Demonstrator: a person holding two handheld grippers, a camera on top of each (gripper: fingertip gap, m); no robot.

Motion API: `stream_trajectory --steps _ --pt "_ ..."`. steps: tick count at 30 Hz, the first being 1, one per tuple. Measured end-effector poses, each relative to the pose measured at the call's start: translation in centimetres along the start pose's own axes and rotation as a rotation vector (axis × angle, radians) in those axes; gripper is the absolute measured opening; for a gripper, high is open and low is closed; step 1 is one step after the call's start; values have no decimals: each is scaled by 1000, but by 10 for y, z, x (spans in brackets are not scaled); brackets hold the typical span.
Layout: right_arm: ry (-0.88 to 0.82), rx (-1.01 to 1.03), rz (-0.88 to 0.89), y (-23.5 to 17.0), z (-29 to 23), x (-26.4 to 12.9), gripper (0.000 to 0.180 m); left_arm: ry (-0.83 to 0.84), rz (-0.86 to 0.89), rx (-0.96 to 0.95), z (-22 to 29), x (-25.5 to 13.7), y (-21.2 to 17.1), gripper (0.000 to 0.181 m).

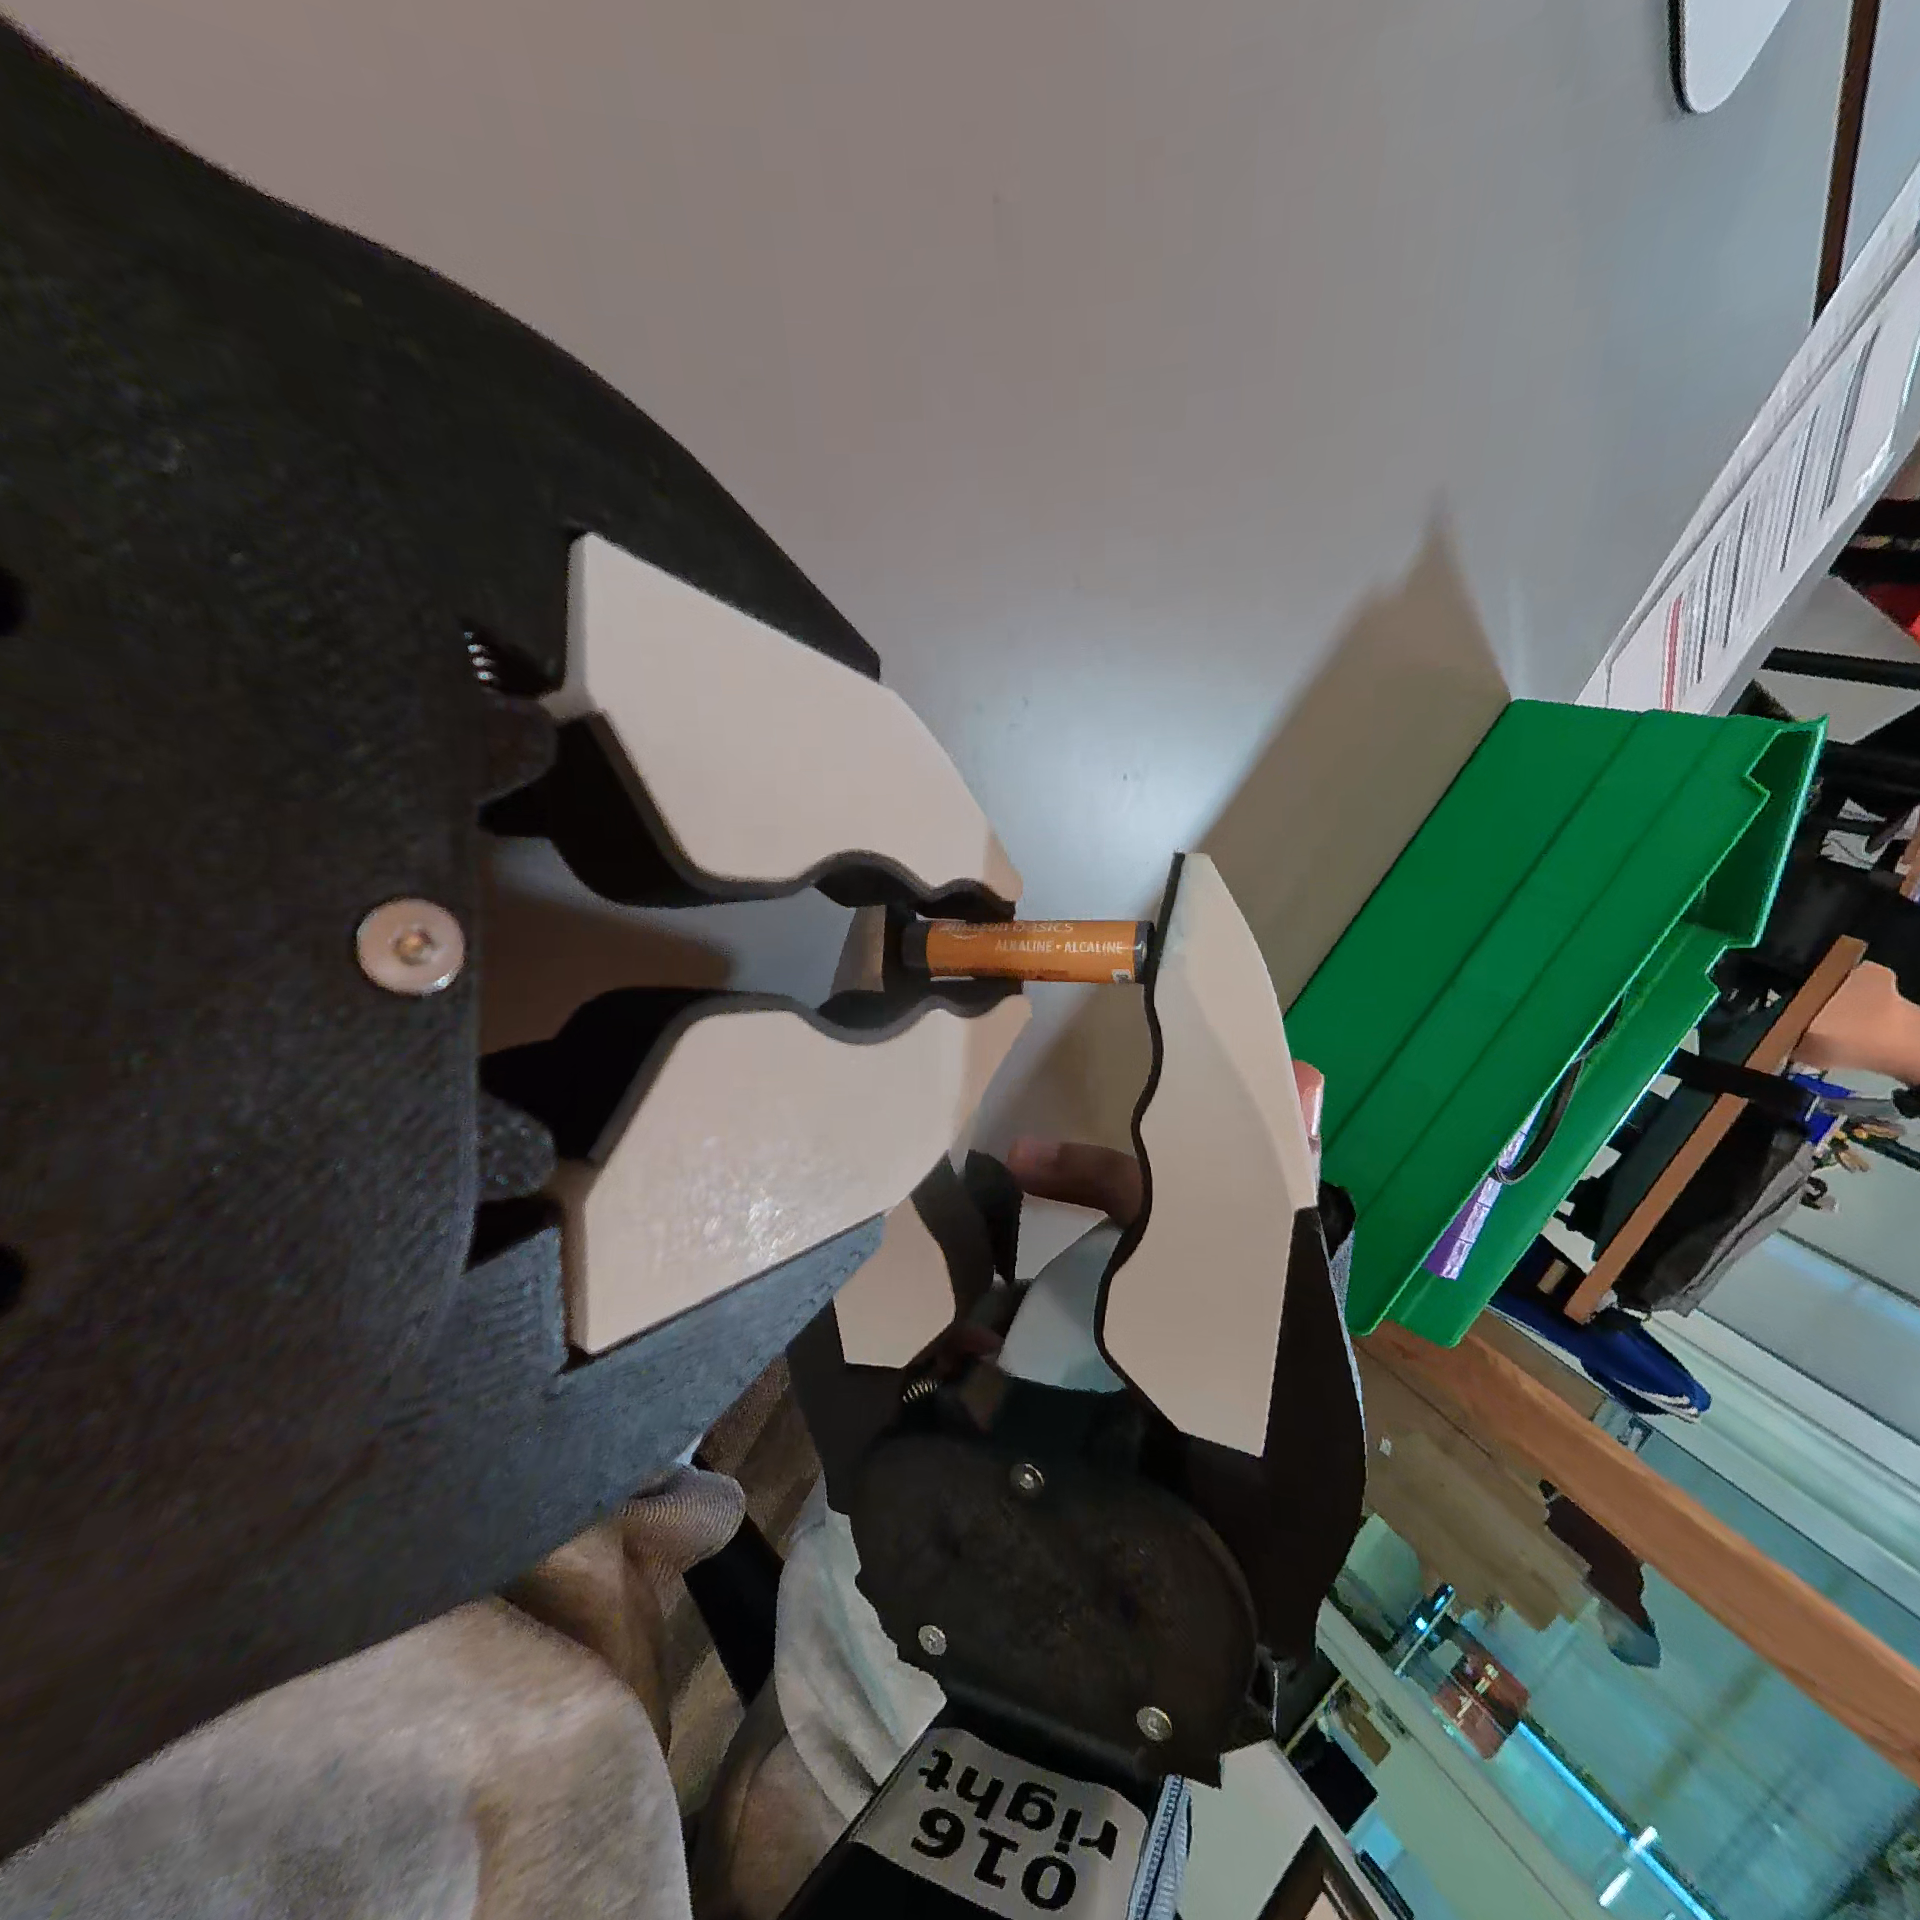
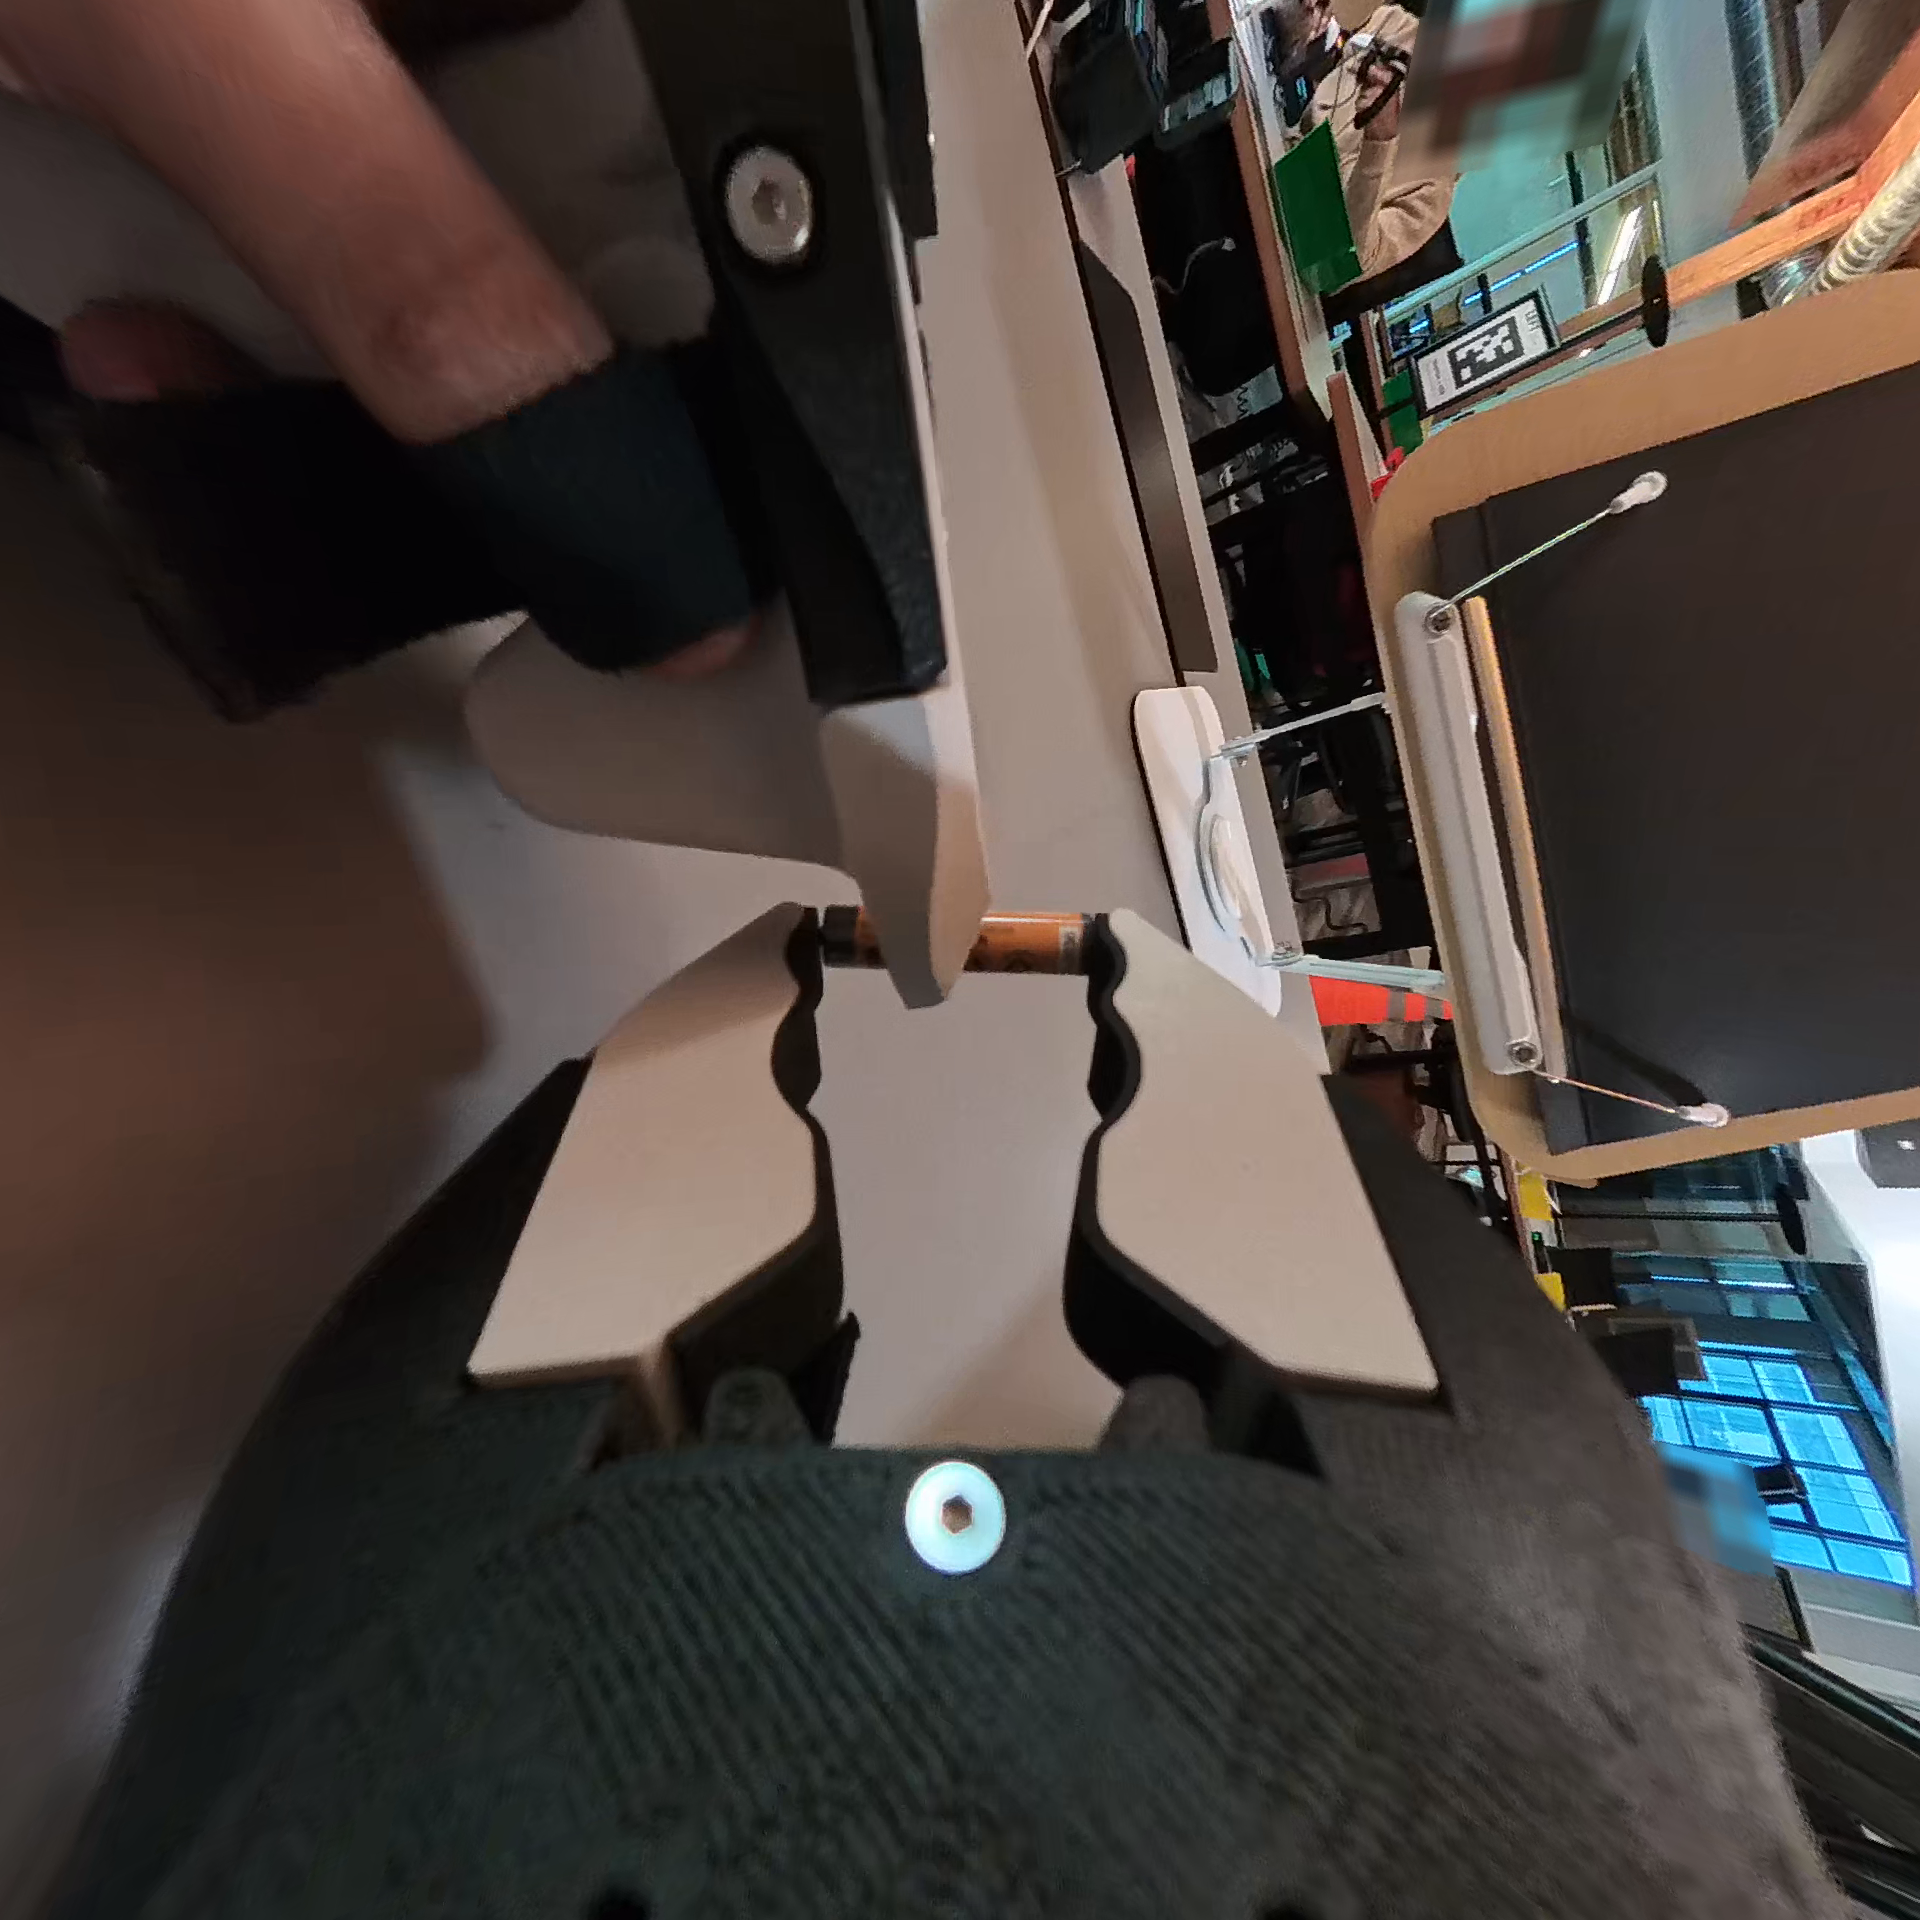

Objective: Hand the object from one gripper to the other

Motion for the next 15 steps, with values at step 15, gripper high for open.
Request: stream_trajectory --steps 15 --pt "12 516 141 -21 32 10 107 -47 220 -77 -13 -26 18 11"
Point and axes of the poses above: each gripper's, where its closed fingertips meet, x out along the fingers, y out of its top, z = x × y across the jaws, the point moved 4 cm from there along -x, back along the fingers, and after that the axes turned 11 degrees about -y, right-handed, at the moved point
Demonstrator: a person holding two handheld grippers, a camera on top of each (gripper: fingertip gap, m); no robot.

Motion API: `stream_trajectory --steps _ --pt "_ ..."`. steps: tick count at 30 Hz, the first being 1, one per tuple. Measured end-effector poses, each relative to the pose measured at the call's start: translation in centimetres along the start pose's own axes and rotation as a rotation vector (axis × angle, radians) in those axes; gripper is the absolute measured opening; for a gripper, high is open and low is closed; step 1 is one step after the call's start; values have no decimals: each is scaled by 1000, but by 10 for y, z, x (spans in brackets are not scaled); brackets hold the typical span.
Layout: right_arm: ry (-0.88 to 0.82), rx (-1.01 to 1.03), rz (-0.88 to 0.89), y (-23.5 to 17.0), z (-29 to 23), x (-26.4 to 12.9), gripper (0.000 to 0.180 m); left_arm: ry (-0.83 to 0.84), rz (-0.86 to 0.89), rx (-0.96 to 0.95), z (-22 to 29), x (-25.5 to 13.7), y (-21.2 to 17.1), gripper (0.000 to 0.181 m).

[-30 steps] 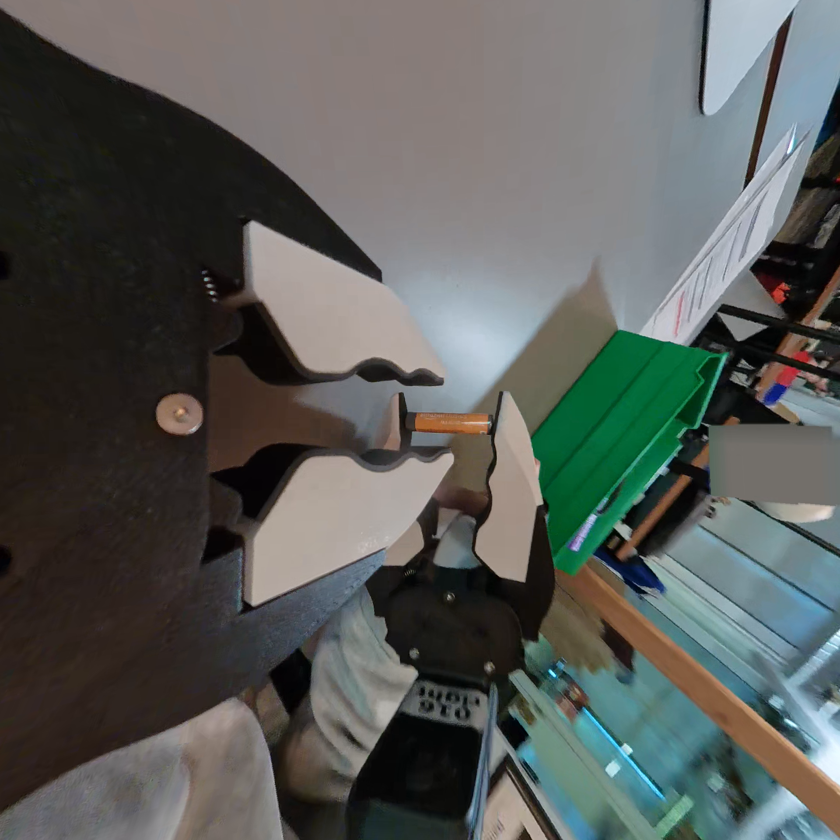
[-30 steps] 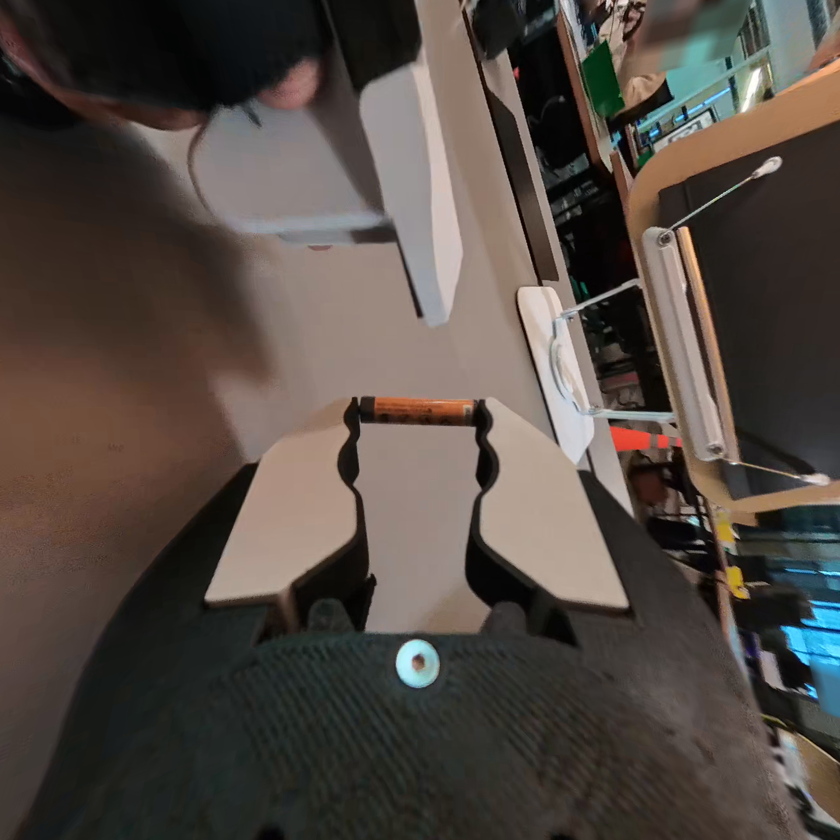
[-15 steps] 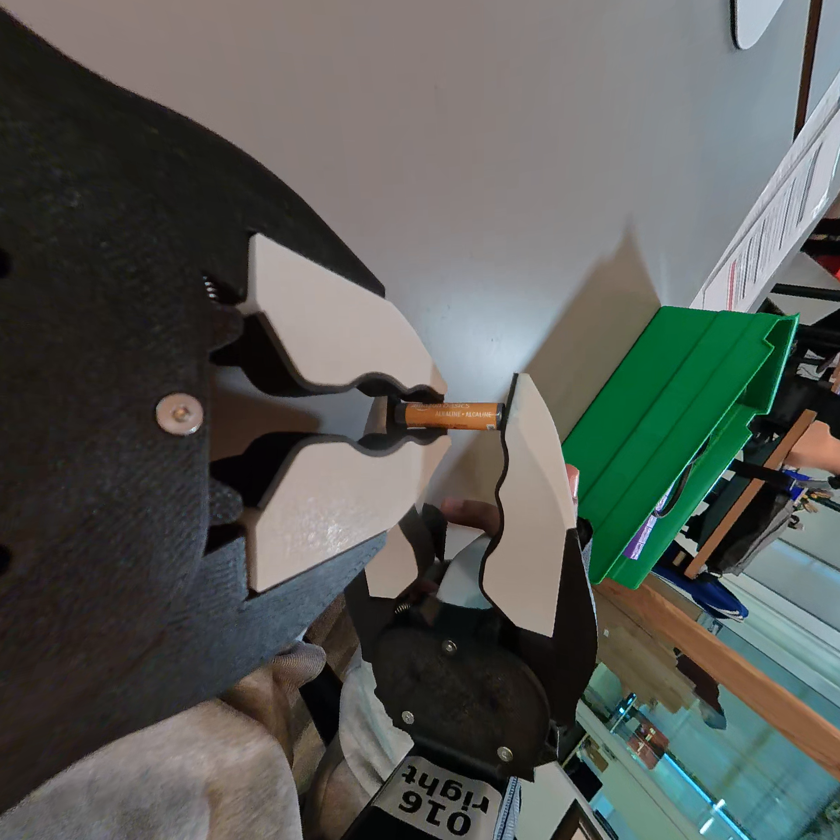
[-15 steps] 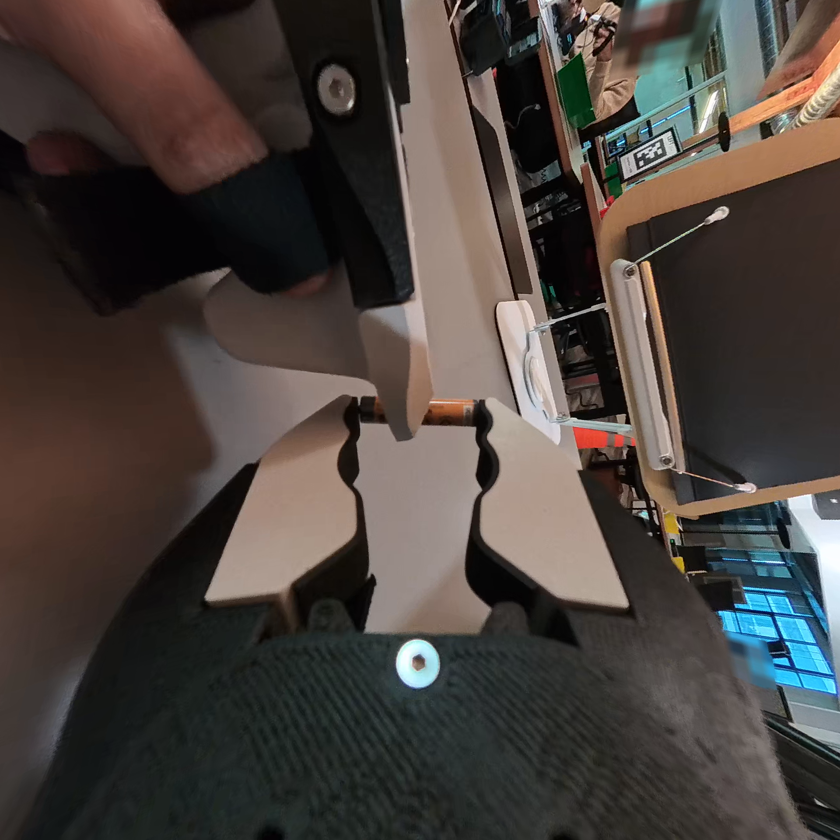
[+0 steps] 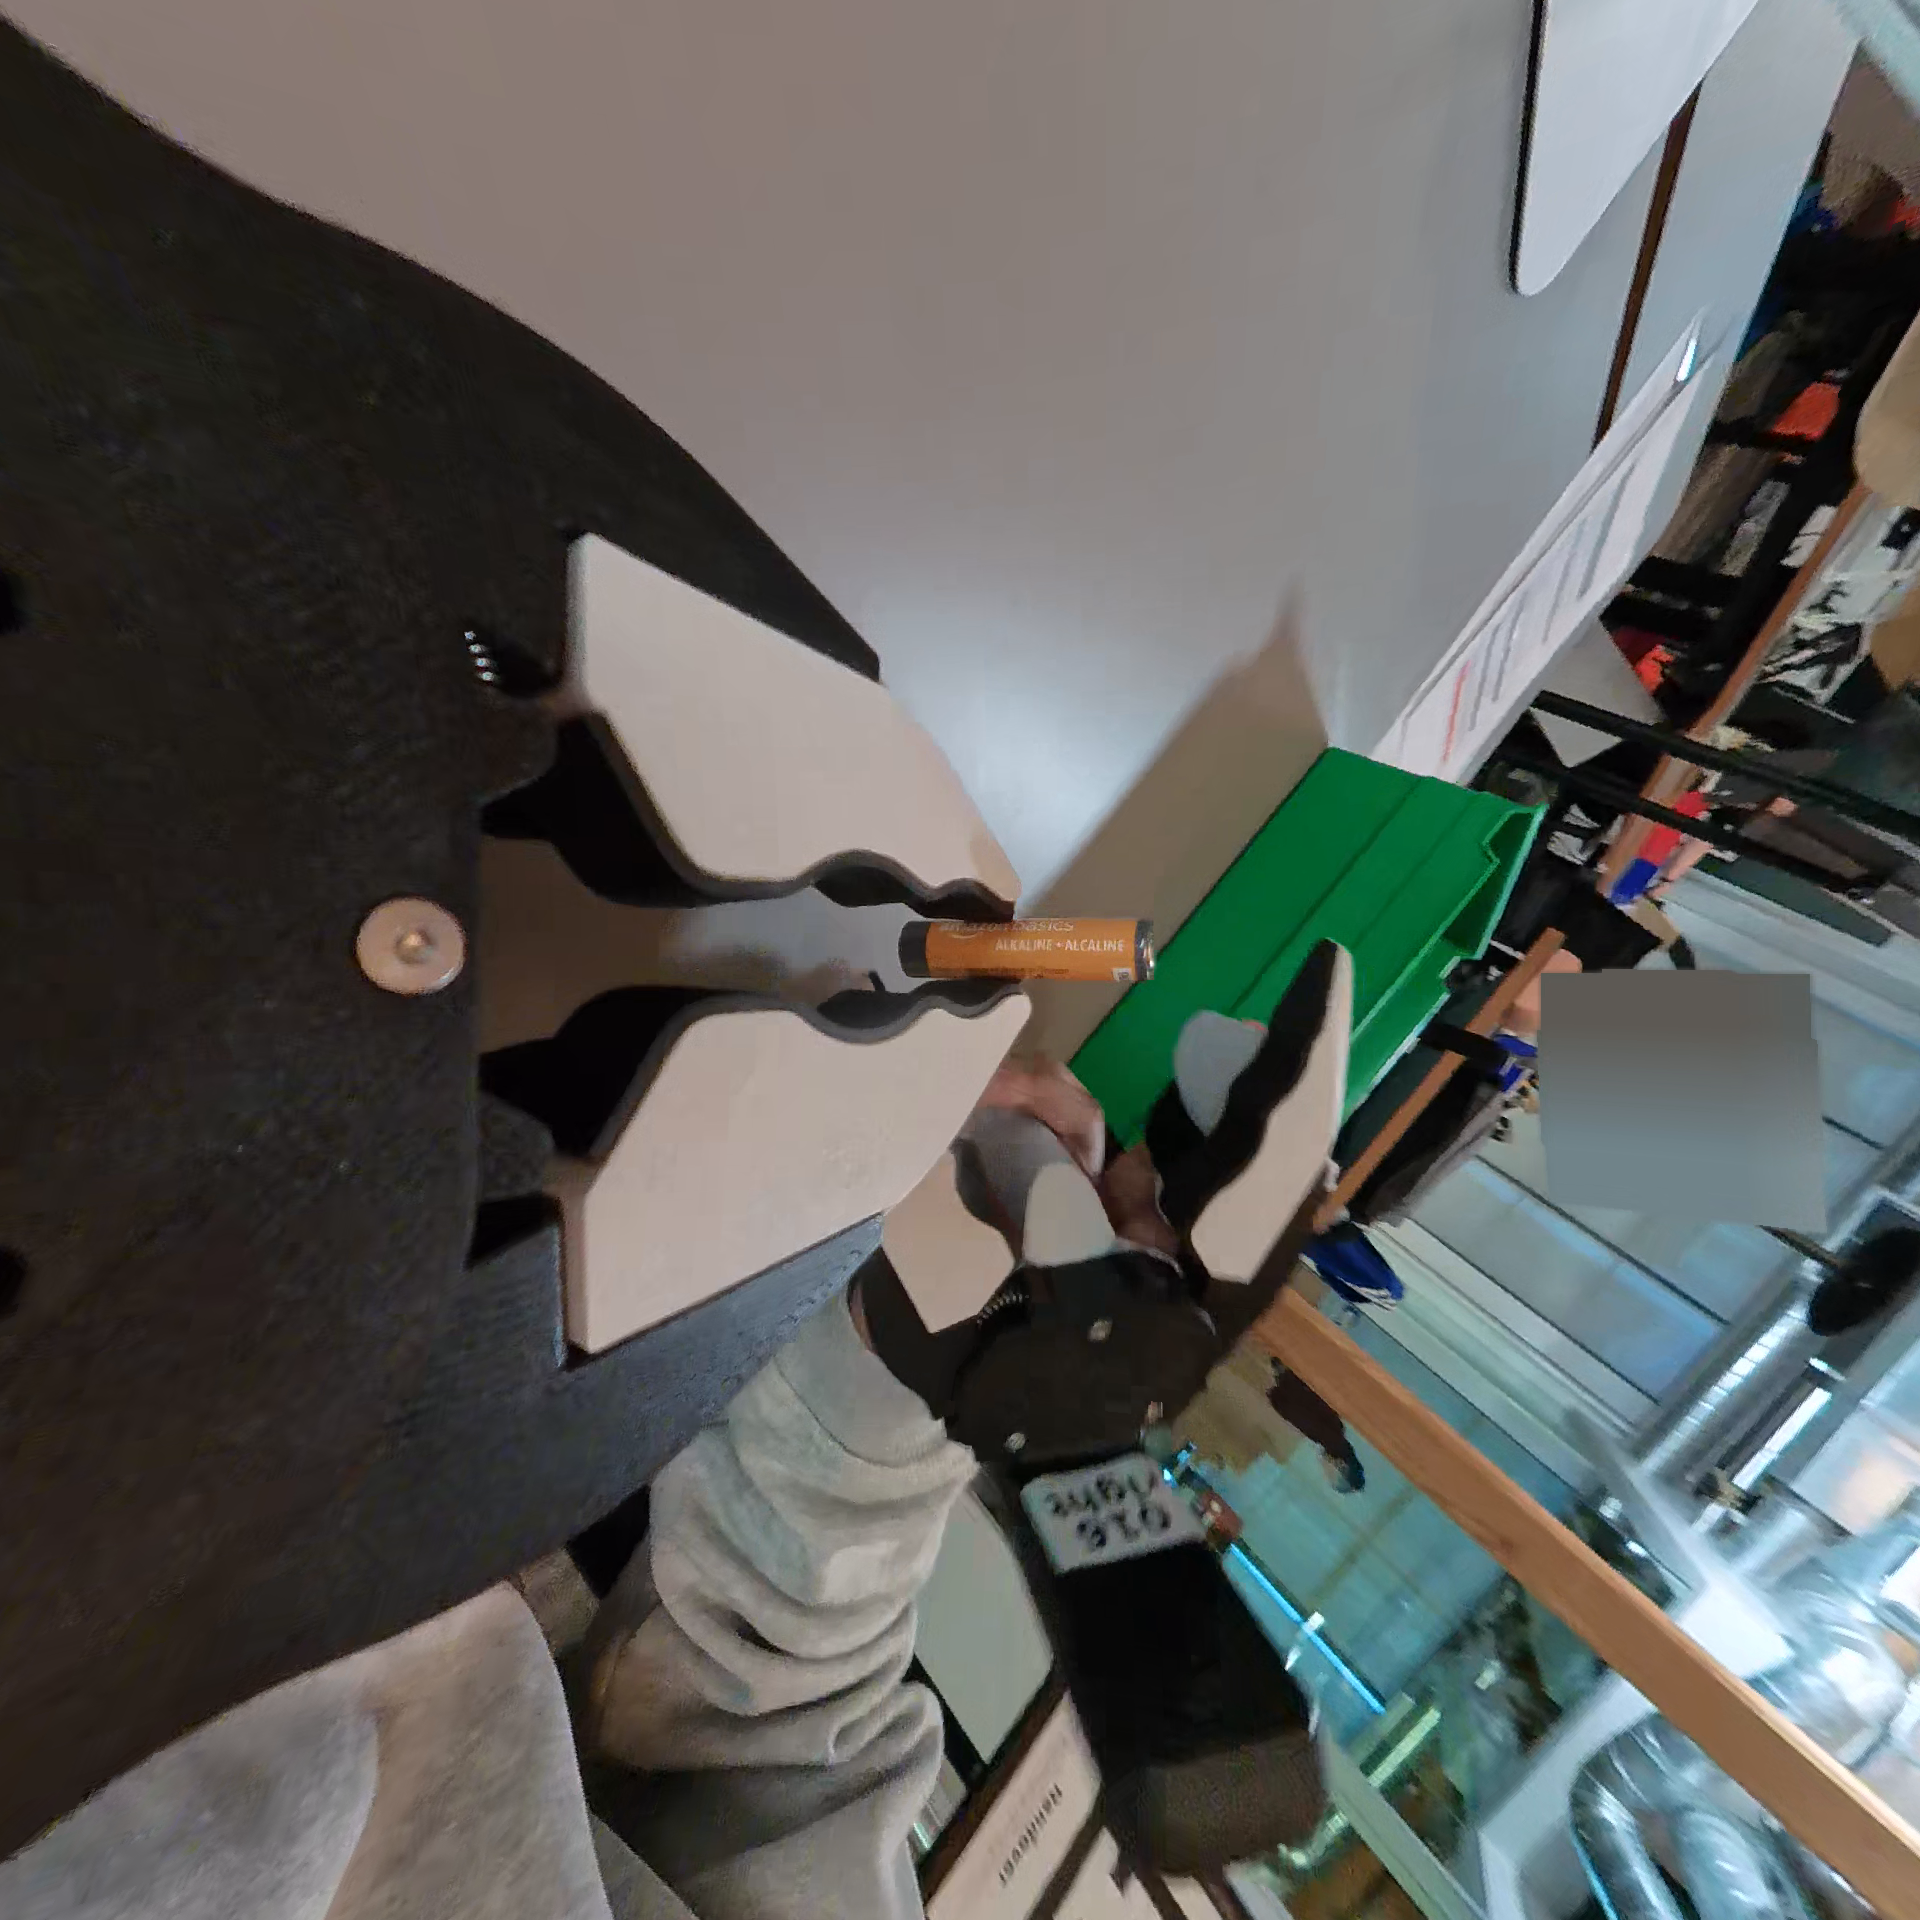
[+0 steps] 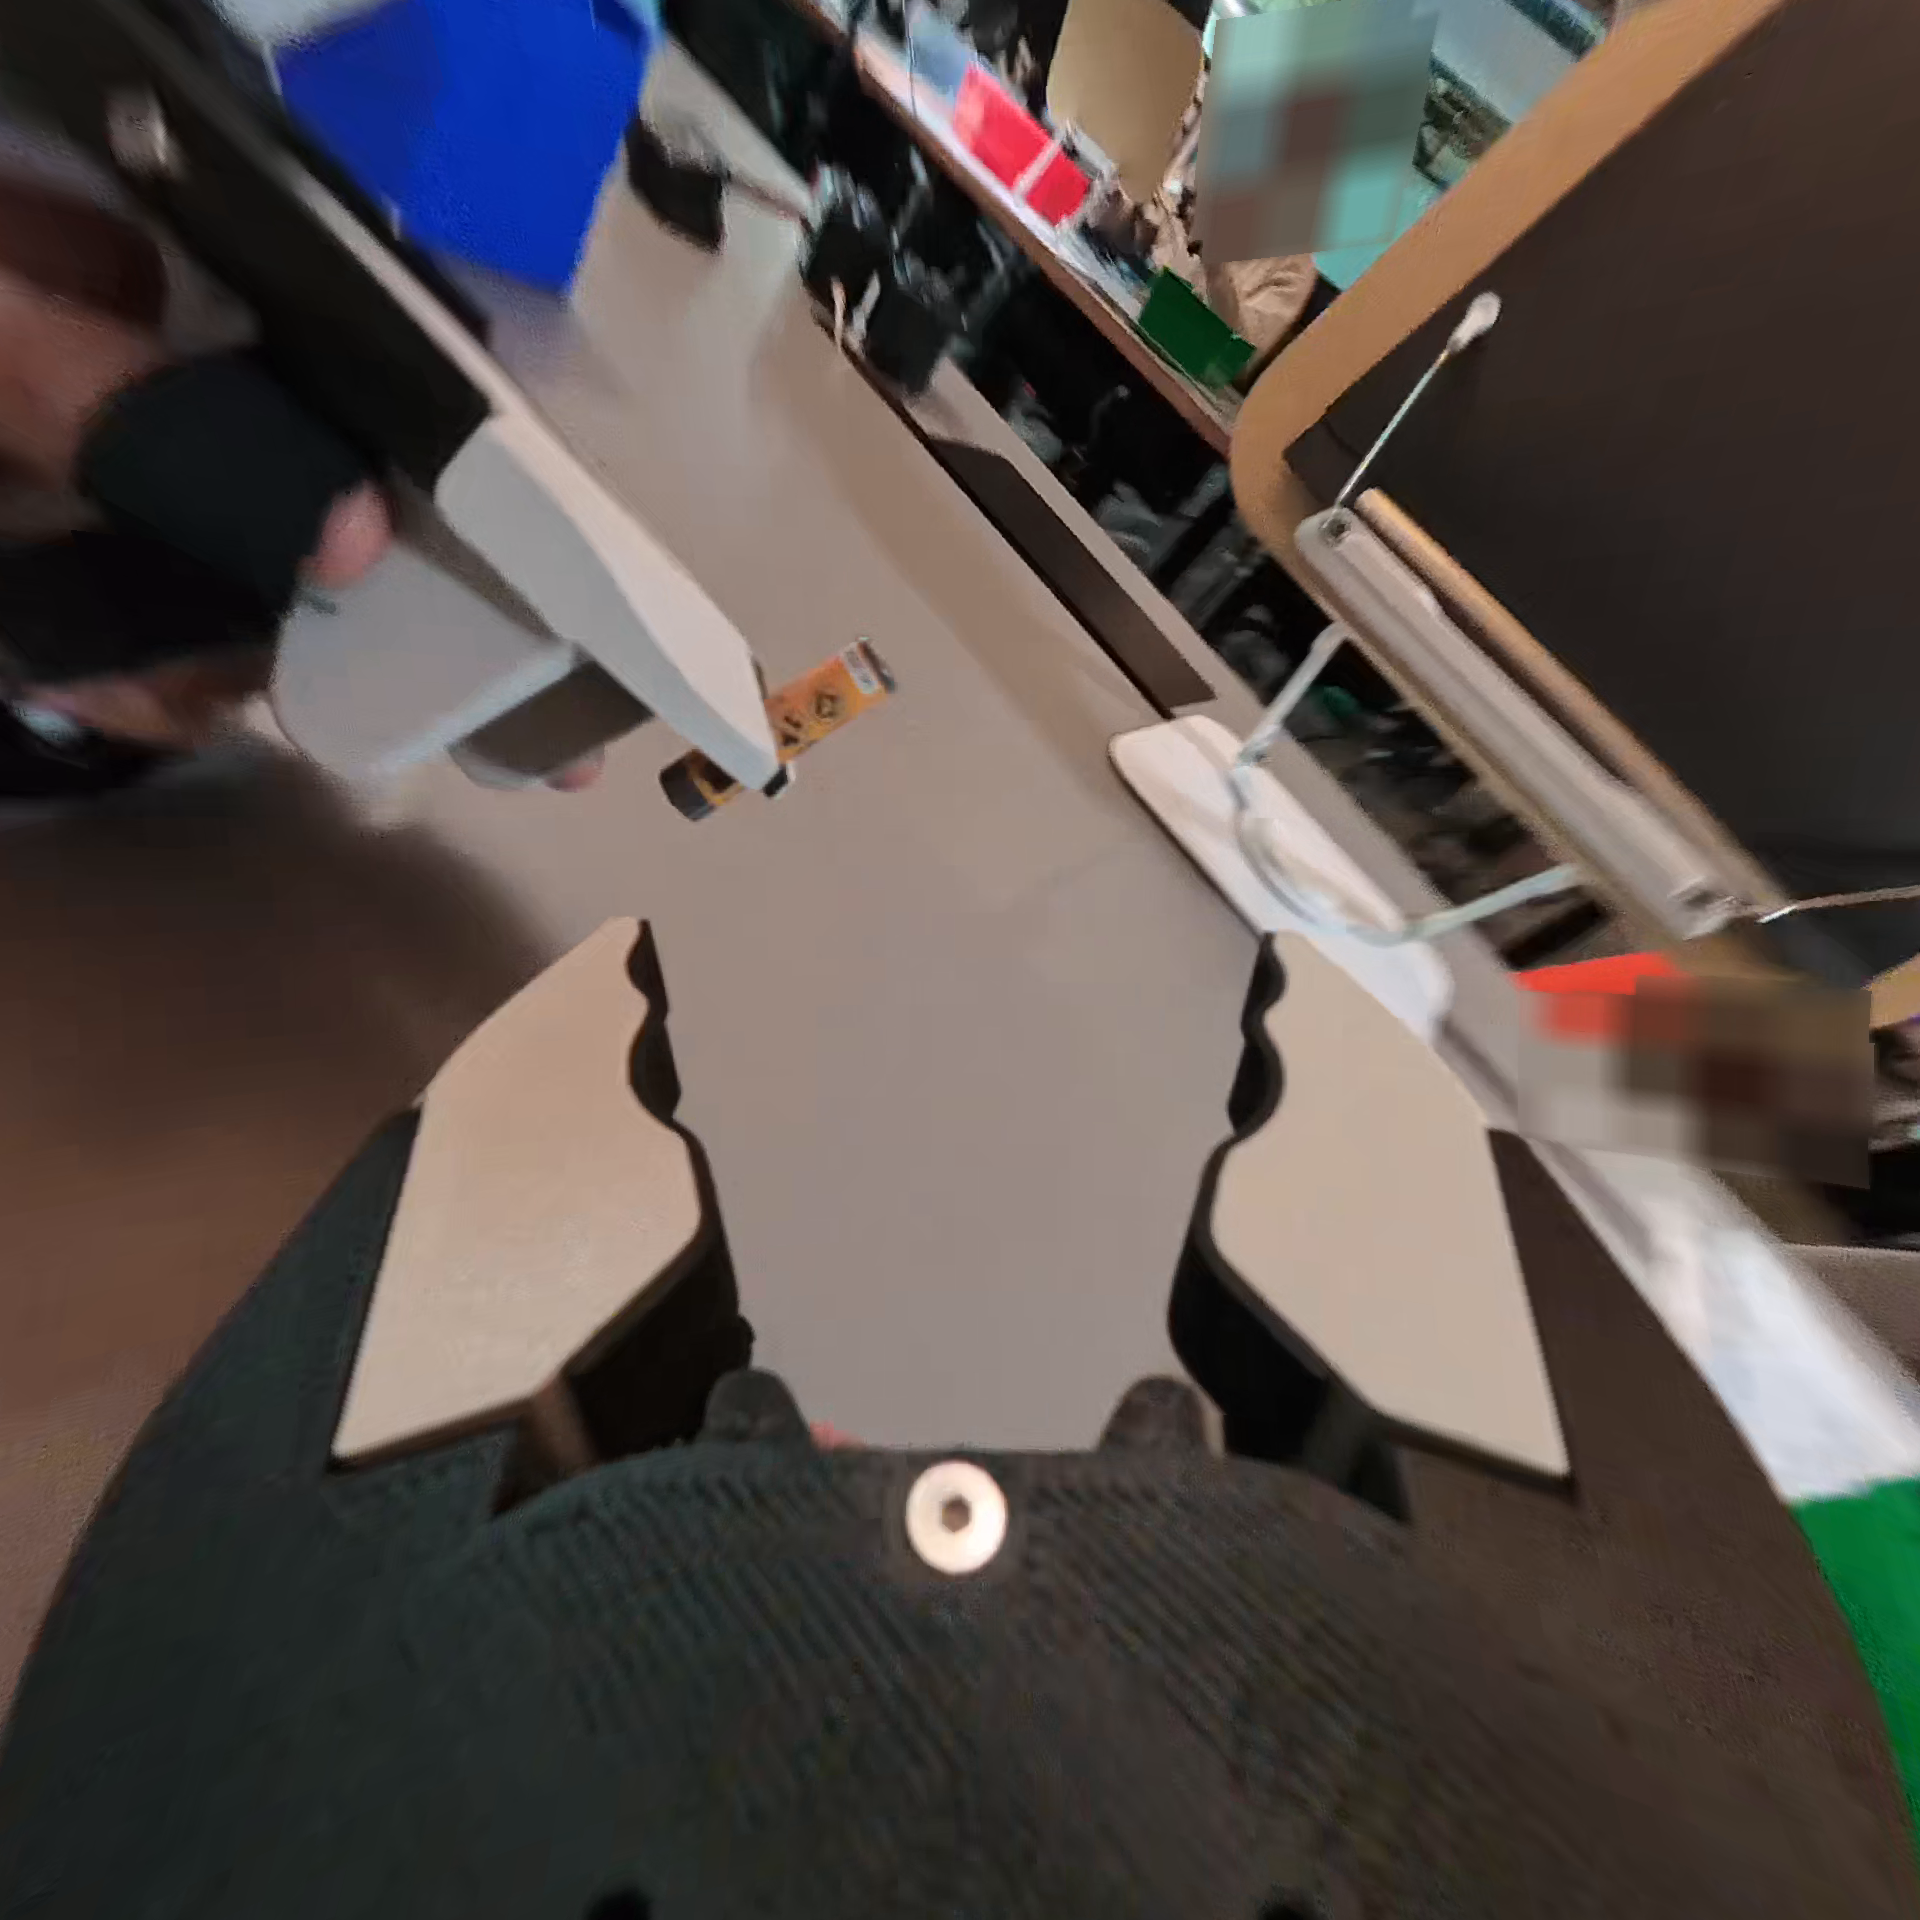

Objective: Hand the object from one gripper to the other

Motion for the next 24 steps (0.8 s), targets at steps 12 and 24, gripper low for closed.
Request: stream_trajectory --steps 12,24 --pt "578 923 177 22 8 -20 35 -190 59 35 22 7 4 11" --pt "721 896 257 32 -6 -29 11 -310 -37 108 43 20 -9 11"
Point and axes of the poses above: each gripper's, where its closed fingertips meet, x out along the fingers, y out of its top, z = x × y across the jaws, the point moved 4 cm from there along -x, back along the fingers, and after that the axes turned 11 degrees about -y, right-handed, at the moved point
